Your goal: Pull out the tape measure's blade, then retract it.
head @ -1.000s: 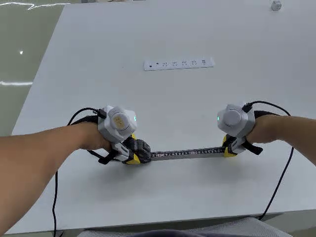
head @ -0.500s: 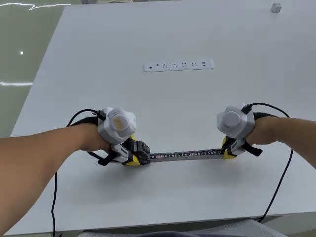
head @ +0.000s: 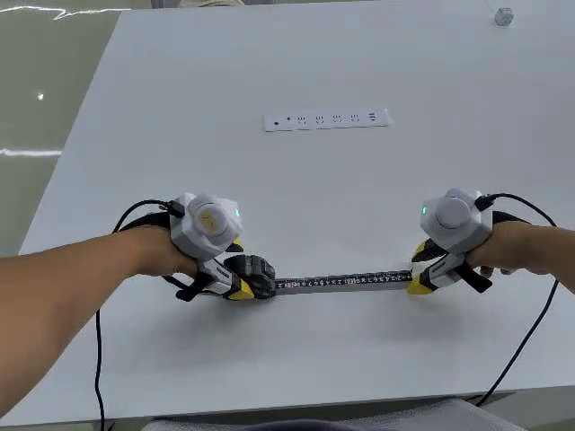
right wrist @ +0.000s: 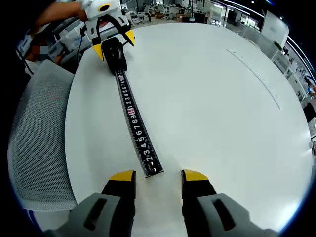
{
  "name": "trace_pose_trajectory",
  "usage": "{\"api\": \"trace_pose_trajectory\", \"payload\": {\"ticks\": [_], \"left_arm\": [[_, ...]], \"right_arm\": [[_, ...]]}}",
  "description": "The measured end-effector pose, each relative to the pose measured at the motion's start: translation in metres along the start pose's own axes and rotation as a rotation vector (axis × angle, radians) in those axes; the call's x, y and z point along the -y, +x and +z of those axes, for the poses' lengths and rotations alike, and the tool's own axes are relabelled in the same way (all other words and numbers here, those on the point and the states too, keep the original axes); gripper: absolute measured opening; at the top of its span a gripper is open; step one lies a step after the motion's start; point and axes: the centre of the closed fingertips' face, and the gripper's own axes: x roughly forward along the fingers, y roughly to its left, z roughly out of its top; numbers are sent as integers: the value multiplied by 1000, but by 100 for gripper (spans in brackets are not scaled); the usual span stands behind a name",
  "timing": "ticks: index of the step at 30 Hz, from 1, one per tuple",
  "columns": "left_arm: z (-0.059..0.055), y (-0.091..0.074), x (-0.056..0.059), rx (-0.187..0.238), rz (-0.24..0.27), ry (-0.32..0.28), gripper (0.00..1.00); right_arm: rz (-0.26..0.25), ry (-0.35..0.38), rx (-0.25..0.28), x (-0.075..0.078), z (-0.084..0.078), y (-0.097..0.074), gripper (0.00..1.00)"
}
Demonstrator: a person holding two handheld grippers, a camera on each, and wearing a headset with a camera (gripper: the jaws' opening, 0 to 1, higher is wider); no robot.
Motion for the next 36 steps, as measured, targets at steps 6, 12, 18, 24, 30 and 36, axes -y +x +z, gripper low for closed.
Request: {"api": "trace_pose_trajectory", "payload": {"ticks": [6,12,18,24,30,36], "left_arm": [[-8,-18,-2,65,62,-103,59],[-25,-36,5,130,107,-234,65],[-38,-58,4,230,186,-378,72],[-51,-74,7,288,239,-472,81],[-62,-82,19,322,270,-513,91],[-72,-98,21,375,324,-568,96]], "right_arm": [[-62,60,50,-5,0,-11,46],[-83,151,126,-23,-5,-21,61],[-163,230,160,-31,-24,-36,70],[-231,297,205,-39,-39,-48,78],[-287,372,277,-44,-46,-60,88],[-289,397,326,-53,-52,-64,93]]}}
